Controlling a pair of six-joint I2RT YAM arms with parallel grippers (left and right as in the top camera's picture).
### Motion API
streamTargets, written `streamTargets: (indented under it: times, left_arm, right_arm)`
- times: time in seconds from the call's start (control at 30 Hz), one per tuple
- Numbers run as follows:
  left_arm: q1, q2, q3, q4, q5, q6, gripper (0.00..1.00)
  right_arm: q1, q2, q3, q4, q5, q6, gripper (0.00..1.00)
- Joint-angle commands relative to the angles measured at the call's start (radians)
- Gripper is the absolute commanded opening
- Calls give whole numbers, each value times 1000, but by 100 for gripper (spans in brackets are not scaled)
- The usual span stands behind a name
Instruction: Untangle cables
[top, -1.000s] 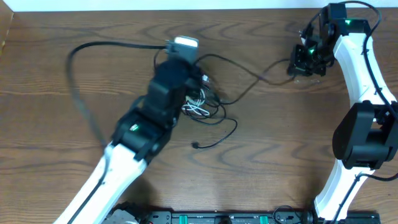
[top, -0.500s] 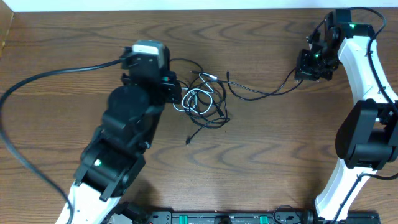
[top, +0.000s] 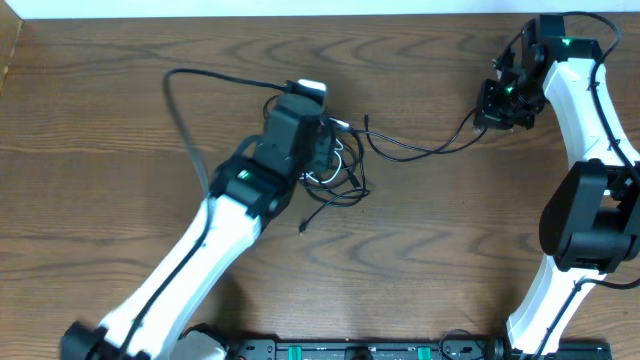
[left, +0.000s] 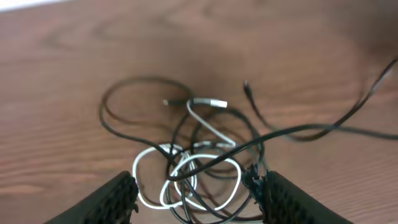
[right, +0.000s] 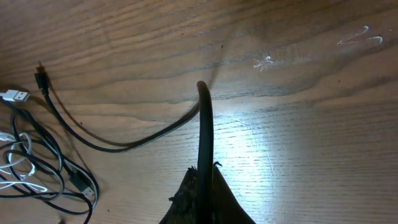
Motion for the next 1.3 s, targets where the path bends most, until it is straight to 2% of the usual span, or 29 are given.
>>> streamTargets:
  times: [0.0, 0.13, 0.33, 0.6, 0.7, 0.87, 0.97, 1.2, 1.27]
  left_arm:
    - [1, 72, 1, 20, 10, 46, 66]
    - [6, 169, 1, 110, 10, 109, 70]
    - [29, 279, 1, 233, 10, 112, 74]
    - [76, 308, 1, 282, -33, 113, 73]
    - [91, 299, 1, 255, -24, 177, 72]
    - [91, 264, 1, 129, 126, 332, 70]
    - [91, 256, 1, 96, 182, 370, 70]
    - [106, 308, 0, 229, 165, 373, 69]
    - [111, 332, 0, 268, 124, 365, 63]
  right_arm:
    - [3, 7, 0, 1, -8, -19, 1]
    - [3, 7, 0, 2, -14, -19, 1]
    - [6, 7, 0, -1, -14, -19, 1]
    - [6, 7, 0, 1, -14, -18, 1]
    - [6, 7, 0, -3, -14, -19, 1]
    - [6, 7, 0, 0, -14, -19, 1]
    - [6, 7, 0, 0, -14, -18, 1]
    - [7, 7, 0, -3, -14, -18, 1]
    - [7, 7, 0, -3, -14, -18, 1]
